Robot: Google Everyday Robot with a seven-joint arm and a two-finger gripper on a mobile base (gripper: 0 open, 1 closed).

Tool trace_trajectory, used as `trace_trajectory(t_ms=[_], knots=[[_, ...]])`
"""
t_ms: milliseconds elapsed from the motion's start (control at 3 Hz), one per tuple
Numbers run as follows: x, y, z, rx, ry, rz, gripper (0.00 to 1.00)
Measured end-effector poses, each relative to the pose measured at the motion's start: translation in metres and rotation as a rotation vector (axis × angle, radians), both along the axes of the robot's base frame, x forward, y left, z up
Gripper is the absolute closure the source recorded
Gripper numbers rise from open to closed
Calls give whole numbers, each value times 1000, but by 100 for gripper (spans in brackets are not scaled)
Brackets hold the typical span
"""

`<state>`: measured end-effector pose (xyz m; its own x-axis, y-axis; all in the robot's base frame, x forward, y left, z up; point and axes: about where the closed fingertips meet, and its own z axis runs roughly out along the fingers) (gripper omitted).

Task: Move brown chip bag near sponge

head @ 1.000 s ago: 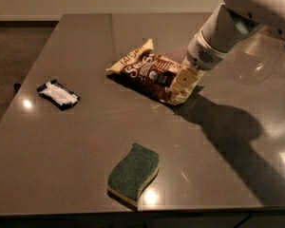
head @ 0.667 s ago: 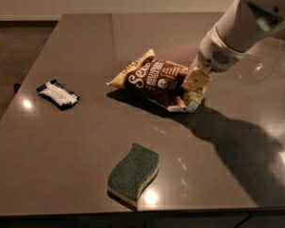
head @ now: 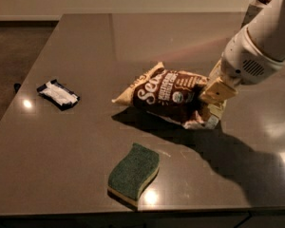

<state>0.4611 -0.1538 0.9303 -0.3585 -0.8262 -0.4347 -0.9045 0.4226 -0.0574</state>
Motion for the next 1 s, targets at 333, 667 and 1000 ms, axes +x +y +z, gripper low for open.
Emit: trace_trajectory(t_ms=[333,667,1000], knots=[[-25,-7,3,-1,23,-7,100],[-53,-12,6,5,60,38,74],[-56,-12,6,29,90,104,51]])
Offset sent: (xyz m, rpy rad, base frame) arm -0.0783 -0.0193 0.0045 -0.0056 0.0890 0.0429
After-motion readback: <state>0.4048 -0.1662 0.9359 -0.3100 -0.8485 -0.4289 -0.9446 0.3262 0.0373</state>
